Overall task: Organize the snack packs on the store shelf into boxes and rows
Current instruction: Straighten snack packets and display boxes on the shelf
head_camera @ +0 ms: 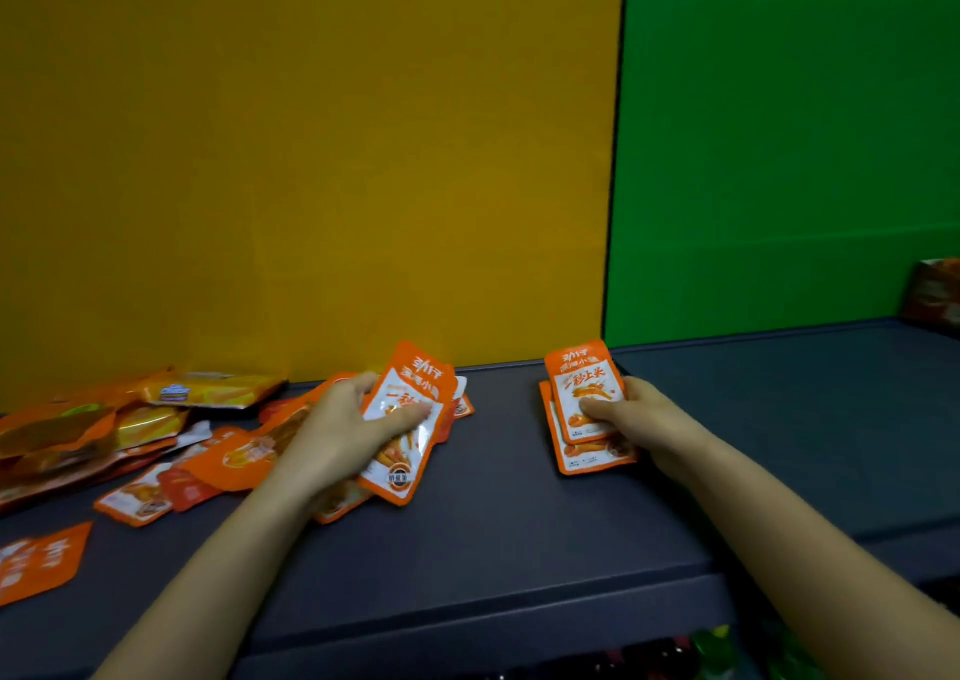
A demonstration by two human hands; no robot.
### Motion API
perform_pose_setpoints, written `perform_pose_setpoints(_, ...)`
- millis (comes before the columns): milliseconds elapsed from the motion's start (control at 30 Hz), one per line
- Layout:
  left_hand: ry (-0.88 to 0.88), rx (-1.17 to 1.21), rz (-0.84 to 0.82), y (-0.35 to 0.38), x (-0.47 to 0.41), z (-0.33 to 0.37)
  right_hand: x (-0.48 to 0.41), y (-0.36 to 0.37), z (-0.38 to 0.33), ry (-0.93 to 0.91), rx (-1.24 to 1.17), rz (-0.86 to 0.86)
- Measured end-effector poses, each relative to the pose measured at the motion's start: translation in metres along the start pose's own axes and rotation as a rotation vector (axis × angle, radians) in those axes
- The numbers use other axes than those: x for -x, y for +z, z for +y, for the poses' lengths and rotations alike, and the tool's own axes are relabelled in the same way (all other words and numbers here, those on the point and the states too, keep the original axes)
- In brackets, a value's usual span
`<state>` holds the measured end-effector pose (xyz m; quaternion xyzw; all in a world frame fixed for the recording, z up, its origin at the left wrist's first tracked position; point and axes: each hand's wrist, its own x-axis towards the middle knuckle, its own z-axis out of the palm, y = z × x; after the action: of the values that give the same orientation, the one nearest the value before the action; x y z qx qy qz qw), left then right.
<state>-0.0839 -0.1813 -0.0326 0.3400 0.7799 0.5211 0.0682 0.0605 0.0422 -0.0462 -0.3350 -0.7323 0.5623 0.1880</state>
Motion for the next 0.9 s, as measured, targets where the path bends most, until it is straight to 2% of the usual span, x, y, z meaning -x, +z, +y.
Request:
perform_pose_setpoints(100,-0.086,0.279,-0.047,0.023,0.003,0.019,0.011,-0.034,0.009,-0.008,-0.042,0.036)
perform_pose_setpoints(167,-0.113,0.349,-0.077,0.045,0.002,0.036,0.017,-0.064,0.016,-0.021,-0.071,0.078)
perform_pose_setpoints(433,-0.070,0.458,-0.087,0.179,0.015,0.110,0.041,-0.207,0.058,-0.040,-0.126,0.163)
perform_pose_setpoints(633,-0.111,0.533,-0.180,0.294,0.020,0.152,0.054,-0.312,0.102,-0.018,-0.136,0.204)
perform_pose_setpoints(900,-0.101,0.470,-0.292,0.398,0.012,0.200,0.043,-0.387,0.127,-0.049,-0.229,0.180)
